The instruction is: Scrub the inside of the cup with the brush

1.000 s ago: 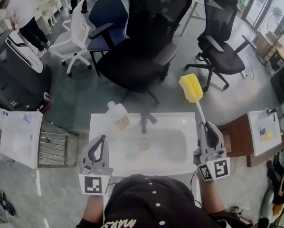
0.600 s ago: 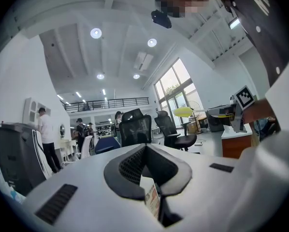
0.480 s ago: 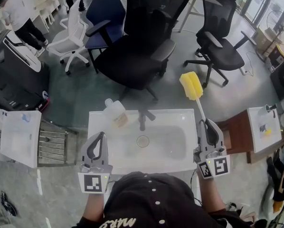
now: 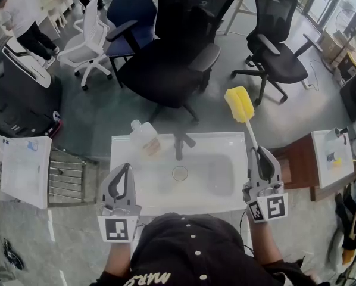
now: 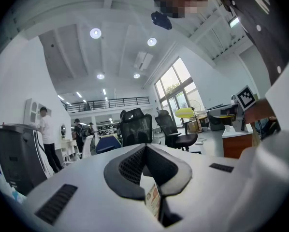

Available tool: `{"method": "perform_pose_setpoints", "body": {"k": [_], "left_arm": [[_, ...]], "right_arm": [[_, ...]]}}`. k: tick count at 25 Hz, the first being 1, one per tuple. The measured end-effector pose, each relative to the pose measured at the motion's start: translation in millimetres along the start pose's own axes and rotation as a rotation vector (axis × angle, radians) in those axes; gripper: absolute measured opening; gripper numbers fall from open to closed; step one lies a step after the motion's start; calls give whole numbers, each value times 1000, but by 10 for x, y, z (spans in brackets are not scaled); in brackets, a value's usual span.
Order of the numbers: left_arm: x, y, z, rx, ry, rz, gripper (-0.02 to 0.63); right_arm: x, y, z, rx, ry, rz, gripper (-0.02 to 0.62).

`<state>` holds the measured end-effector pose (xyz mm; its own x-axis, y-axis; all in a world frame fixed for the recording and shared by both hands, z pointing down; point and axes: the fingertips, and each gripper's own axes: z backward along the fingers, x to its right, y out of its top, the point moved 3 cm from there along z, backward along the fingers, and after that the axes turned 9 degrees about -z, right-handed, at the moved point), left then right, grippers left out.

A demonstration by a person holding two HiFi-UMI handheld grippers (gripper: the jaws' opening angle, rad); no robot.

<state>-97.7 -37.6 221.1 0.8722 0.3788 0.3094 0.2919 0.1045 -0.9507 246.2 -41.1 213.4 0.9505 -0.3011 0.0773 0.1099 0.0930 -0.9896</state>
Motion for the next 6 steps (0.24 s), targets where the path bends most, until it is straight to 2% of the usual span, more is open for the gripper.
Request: {"method": "perform_pose_setpoints", "body": {"k": [6], "left_arm": [[-6, -12, 0, -7, -2, -9, 25]], "right_arm": [[-21, 2, -37, 3, 6, 14, 51]]}}
